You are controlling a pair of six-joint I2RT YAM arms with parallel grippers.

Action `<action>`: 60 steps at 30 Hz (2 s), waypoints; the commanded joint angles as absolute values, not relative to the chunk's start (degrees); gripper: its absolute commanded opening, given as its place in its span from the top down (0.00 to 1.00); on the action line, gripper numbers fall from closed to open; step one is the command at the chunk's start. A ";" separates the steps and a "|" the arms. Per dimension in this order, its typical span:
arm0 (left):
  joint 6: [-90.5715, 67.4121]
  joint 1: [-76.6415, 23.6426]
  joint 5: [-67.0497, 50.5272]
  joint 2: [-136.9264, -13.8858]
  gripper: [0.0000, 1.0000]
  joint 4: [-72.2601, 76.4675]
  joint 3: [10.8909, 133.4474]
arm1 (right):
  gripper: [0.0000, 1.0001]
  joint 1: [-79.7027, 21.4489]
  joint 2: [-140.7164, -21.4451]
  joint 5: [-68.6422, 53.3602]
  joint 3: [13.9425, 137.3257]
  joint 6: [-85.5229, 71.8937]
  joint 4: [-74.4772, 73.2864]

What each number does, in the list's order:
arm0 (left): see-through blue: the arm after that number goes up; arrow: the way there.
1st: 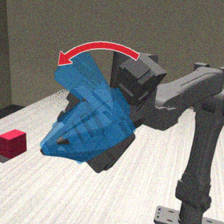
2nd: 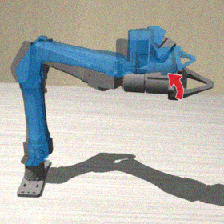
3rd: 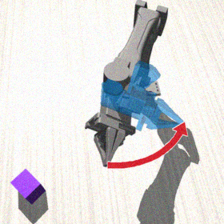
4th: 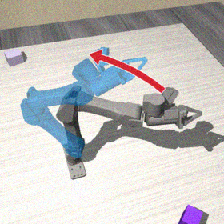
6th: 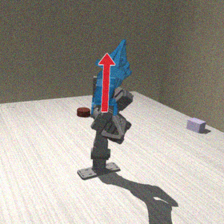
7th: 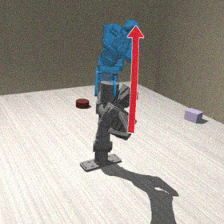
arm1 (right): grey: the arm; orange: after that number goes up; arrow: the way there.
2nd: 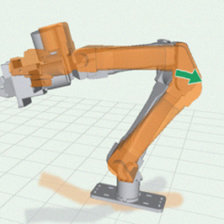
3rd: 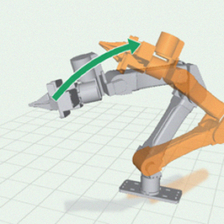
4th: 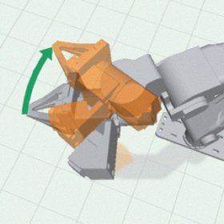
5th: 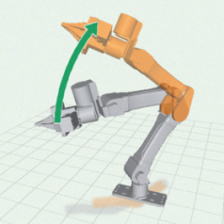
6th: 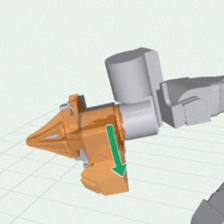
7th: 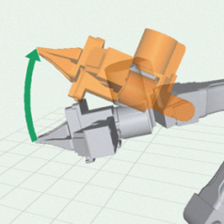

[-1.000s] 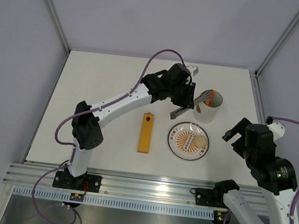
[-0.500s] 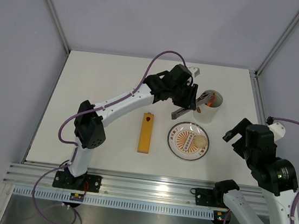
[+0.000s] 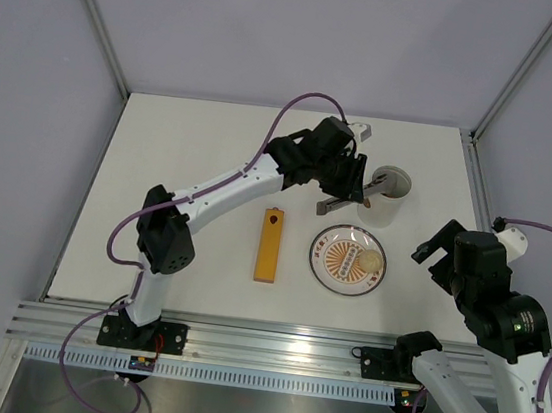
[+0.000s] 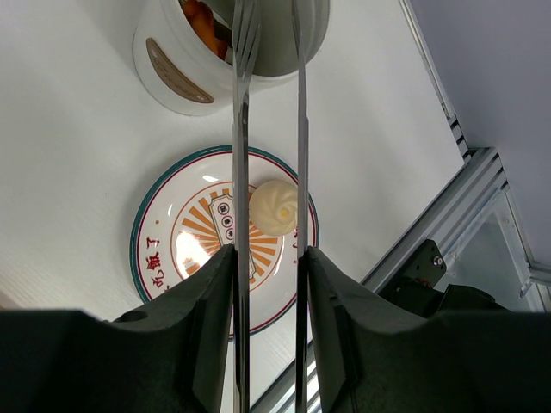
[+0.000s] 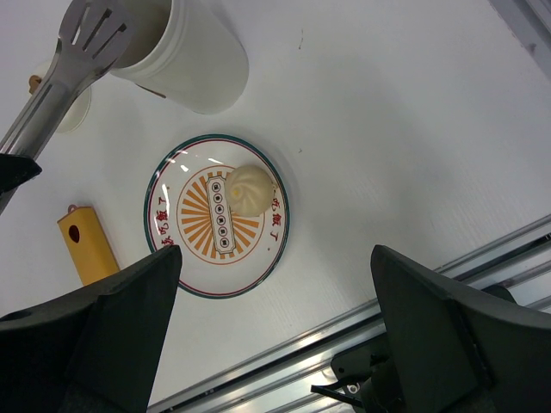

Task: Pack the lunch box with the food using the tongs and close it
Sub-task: Place the fake food in the packing box, then place the clamp at the center of the board.

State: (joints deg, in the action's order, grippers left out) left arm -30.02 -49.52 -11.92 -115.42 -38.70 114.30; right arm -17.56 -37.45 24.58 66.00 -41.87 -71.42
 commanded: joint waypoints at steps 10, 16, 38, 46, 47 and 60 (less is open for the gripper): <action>-24.71 -49.13 -10.56 -102.58 0.65 -32.34 114.96 | 0.01 -17.75 -36.74 25.84 66.36 -42.89 -71.19; -16.28 -45.27 -0.80 -92.82 0.65 -28.92 102.85 | 0.00 -17.67 -36.65 25.23 65.83 -42.54 -69.79; -18.89 -18.37 22.76 -92.70 0.65 -29.44 74.17 | 0.01 -17.67 -35.86 24.08 63.81 -42.19 -68.90; -20.57 -18.37 24.26 -92.64 0.64 -14.16 63.64 | 0.00 -17.67 -35.42 24.08 63.37 -42.71 -68.82; -20.74 -18.46 24.34 -92.72 0.64 -13.89 63.11 | 0.01 -17.67 -35.33 24.26 63.37 -42.71 -68.82; -19.69 -18.37 23.38 -96.77 0.01 -21.27 69.52 | 0.00 -17.67 -35.60 24.35 62.67 -41.31 -67.85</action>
State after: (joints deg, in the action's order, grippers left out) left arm -19.81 -18.37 22.44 -98.61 -21.69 65.71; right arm -17.56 -35.55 23.88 62.81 -41.80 -69.60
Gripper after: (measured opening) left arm 0.975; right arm 0.993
